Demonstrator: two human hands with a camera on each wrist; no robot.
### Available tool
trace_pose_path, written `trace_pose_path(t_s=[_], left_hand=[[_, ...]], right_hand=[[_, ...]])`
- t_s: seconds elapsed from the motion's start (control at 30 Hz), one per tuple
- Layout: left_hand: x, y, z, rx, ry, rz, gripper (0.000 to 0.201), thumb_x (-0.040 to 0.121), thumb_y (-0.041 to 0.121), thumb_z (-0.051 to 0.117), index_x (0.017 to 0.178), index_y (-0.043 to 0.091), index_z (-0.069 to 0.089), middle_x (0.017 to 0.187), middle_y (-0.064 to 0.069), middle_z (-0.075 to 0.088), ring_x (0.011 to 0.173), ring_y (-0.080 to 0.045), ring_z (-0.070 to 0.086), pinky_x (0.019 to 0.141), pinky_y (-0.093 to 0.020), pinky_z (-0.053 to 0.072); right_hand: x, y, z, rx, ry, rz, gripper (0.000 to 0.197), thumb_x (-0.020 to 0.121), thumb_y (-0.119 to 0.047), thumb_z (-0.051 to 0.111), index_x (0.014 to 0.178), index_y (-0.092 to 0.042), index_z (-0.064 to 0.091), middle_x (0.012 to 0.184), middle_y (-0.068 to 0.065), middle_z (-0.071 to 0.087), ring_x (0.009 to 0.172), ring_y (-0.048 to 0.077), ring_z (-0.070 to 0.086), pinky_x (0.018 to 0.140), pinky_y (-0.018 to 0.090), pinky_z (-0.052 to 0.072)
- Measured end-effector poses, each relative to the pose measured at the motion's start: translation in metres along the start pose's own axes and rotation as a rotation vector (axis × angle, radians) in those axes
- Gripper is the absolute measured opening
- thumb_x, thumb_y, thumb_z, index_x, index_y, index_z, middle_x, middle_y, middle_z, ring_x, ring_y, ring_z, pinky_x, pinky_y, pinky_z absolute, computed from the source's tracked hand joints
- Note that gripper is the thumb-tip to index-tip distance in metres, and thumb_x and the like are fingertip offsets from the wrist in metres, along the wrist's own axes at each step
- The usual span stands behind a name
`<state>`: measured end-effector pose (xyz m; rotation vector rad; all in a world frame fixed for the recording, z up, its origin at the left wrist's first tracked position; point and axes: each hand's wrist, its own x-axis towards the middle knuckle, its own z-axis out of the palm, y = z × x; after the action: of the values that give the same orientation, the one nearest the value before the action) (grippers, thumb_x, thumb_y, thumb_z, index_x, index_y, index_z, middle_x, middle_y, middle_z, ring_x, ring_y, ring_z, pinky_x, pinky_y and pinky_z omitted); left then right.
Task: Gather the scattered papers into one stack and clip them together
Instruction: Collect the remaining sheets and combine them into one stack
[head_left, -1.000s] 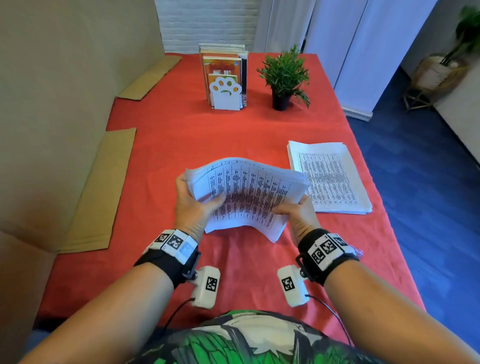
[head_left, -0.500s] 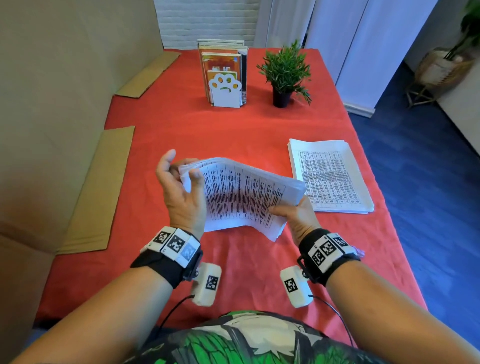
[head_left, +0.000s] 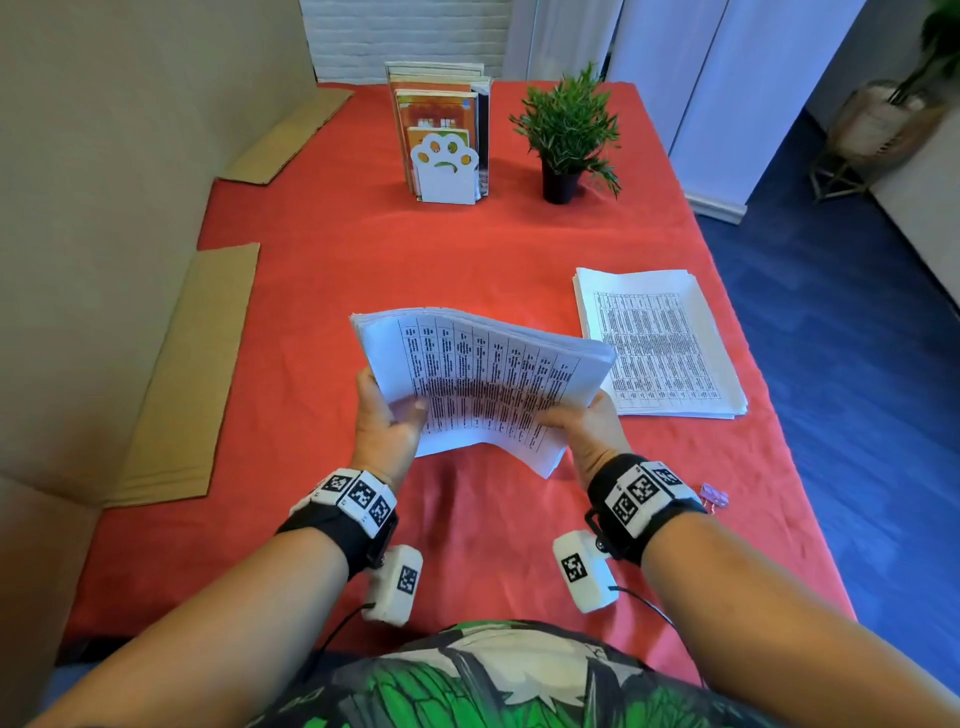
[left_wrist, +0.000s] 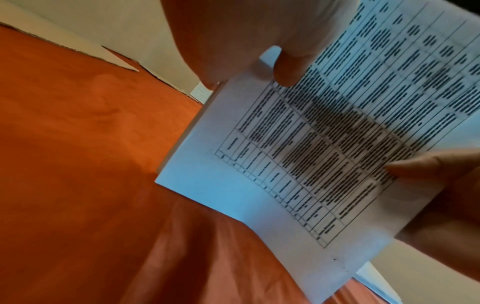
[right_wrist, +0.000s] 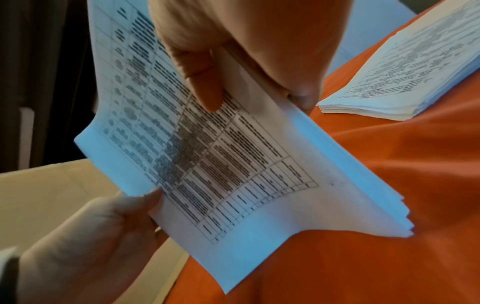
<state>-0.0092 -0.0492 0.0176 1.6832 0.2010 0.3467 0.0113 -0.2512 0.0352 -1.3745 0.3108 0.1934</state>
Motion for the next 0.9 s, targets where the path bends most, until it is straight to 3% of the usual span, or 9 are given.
trace_pose_path(t_s=[0.07, 0.17, 0.27, 0.33, 0.47, 0.57, 0.63, 0.7, 0.9], left_hand=[[0.001, -0.001, -0.001, 0.001, 0.003, -0.012, 0.046, 0.085, -0.013, 0.053, 0.116, 0.015, 0.035, 0.1, 0.012, 0.058, 0.079, 0.021, 0.058, 0.075, -0.001, 0.044], [0.006, -0.003, -0.002, -0.014, 0.001, -0.02, 0.047, 0.085, -0.013, 0.053, 0.114, 0.02, 0.036, 0.1, 0.013, 0.059, 0.08, 0.021, 0.057, 0.076, -0.001, 0.044], [0.009, -0.006, -0.005, -0.042, -0.015, -0.042, 0.049, 0.083, -0.015, 0.053, 0.106, 0.027, 0.042, 0.091, 0.027, 0.066, 0.081, 0.019, 0.057, 0.075, -0.003, 0.043], [0.01, -0.005, -0.006, -0.045, -0.031, -0.046, 0.046, 0.08, -0.007, 0.056, 0.106, 0.029, 0.043, 0.091, 0.036, 0.065, 0.083, 0.018, 0.058, 0.078, -0.005, 0.044], [0.012, -0.011, -0.006, -0.037, -0.046, -0.081, 0.053, 0.082, -0.016, 0.054, 0.106, 0.029, 0.043, 0.093, 0.025, 0.066, 0.084, 0.014, 0.06, 0.079, -0.007, 0.046], [0.011, -0.018, -0.006, -0.031, -0.059, -0.11, 0.054, 0.08, -0.018, 0.053, 0.108, 0.027, 0.044, 0.102, 0.01, 0.06, 0.083, 0.013, 0.061, 0.078, -0.009, 0.048], [0.011, -0.021, -0.005, -0.012, -0.073, -0.147, 0.056, 0.08, -0.021, 0.051, 0.115, 0.022, 0.043, 0.105, 0.005, 0.06, 0.083, 0.015, 0.061, 0.078, -0.01, 0.048], [0.01, -0.022, -0.002, -0.005, -0.058, -0.181, 0.054, 0.08, -0.022, 0.051, 0.124, 0.009, 0.042, 0.106, 0.001, 0.06, 0.079, 0.017, 0.061, 0.075, -0.007, 0.048], [0.01, -0.017, 0.002, 0.067, 0.029, -0.231, 0.044, 0.083, -0.013, 0.049, 0.116, 0.015, 0.052, 0.097, 0.008, 0.064, 0.079, 0.004, 0.063, 0.071, -0.011, 0.049]], right_hand=[[-0.001, 0.0, -0.001, -0.055, 0.034, -0.122, 0.042, 0.063, 0.012, 0.06, 0.095, -0.015, 0.058, 0.076, 0.0, 0.071, 0.078, 0.021, 0.068, 0.079, 0.046, 0.053], [-0.006, -0.022, -0.001, -0.227, 0.105, -0.598, 0.075, 0.064, 0.01, 0.058, 0.125, -0.032, 0.04, 0.115, 0.021, 0.056, 0.111, 0.024, 0.057, 0.104, 0.045, 0.043], [-0.006, -0.049, 0.003, -0.486, 0.073, -1.027, 0.08, 0.059, 0.024, 0.053, 0.13, -0.011, 0.045, 0.118, 0.028, 0.048, 0.117, -0.004, 0.043, 0.107, 0.02, 0.032], [-0.006, -0.058, 0.005, -0.573, 0.062, -1.122, 0.066, 0.058, 0.025, 0.053, 0.119, 0.0, 0.059, 0.118, 0.027, 0.047, 0.112, -0.014, 0.041, 0.101, 0.011, 0.032], [-0.01, -0.053, 0.003, -0.501, 0.08, -1.022, 0.077, 0.058, 0.019, 0.054, 0.13, -0.007, 0.046, 0.127, 0.028, 0.043, 0.12, 0.017, 0.047, 0.108, 0.021, 0.03], [-0.003, -0.034, 0.004, -0.095, -0.044, -0.597, 0.09, 0.058, 0.018, 0.049, 0.131, -0.031, 0.031, 0.128, 0.012, 0.043, 0.121, 0.011, 0.045, 0.109, 0.032, 0.036], [0.003, -0.012, 0.001, 0.019, -0.076, -0.31, 0.079, 0.057, 0.013, 0.05, 0.124, -0.026, 0.033, 0.12, 0.009, 0.046, 0.114, 0.019, 0.051, 0.102, 0.044, 0.045], [0.006, 0.006, -0.004, -0.166, -0.035, -0.176, 0.058, 0.062, 0.003, 0.053, 0.112, -0.018, 0.034, 0.107, 0.007, 0.05, 0.102, 0.02, 0.055, 0.092, 0.04, 0.049], [0.014, 0.013, -0.005, -0.5, 0.038, -0.334, 0.013, 0.09, -0.008, 0.051, 0.1, -0.005, 0.042, 0.088, 0.007, 0.044, 0.078, 0.014, 0.043, 0.072, 0.04, 0.043]])
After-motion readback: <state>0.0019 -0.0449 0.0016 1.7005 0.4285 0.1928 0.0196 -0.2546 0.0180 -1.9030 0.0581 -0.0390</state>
